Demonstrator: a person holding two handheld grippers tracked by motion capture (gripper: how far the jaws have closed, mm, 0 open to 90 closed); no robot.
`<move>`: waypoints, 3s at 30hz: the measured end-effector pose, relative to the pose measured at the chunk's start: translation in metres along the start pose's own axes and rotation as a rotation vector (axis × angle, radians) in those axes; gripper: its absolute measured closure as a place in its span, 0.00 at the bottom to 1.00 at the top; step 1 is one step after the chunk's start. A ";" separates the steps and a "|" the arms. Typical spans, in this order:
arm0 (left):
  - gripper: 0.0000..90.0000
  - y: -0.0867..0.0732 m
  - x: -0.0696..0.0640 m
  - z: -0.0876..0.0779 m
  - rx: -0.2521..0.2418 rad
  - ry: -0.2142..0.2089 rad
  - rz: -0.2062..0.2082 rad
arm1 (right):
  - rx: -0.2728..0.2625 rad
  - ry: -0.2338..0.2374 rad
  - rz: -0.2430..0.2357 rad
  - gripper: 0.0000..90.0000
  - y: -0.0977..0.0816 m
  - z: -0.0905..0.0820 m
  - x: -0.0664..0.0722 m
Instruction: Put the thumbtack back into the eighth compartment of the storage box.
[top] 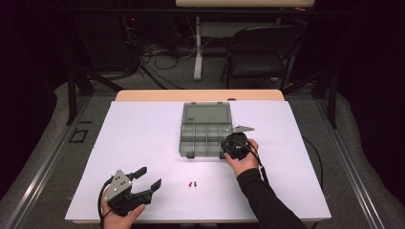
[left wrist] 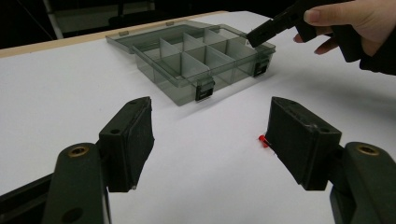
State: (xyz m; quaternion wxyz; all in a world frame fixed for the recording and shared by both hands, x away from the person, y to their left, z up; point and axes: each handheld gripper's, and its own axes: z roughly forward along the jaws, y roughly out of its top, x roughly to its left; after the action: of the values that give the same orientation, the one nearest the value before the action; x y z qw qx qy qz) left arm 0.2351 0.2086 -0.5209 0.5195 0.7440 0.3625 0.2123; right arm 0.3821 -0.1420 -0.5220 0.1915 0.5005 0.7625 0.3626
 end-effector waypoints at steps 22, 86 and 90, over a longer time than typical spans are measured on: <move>0.35 0.000 0.000 0.000 0.000 0.001 0.000 | -0.023 -0.005 -0.010 0.75 -0.001 -0.005 0.003; 0.35 0.000 -0.001 0.000 -0.003 0.000 0.000 | -0.182 0.210 -0.215 0.45 -0.057 -0.073 0.087; 0.35 0.000 -0.002 0.000 -0.003 0.000 0.000 | -0.182 0.216 -0.217 0.44 -0.059 -0.071 0.090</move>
State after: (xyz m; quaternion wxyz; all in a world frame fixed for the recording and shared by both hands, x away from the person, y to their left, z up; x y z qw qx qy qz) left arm 0.2341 0.2074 -0.5209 0.5205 0.7434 0.3621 0.2129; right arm 0.2603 -0.1005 -0.5122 0.1908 0.3541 0.7921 0.4592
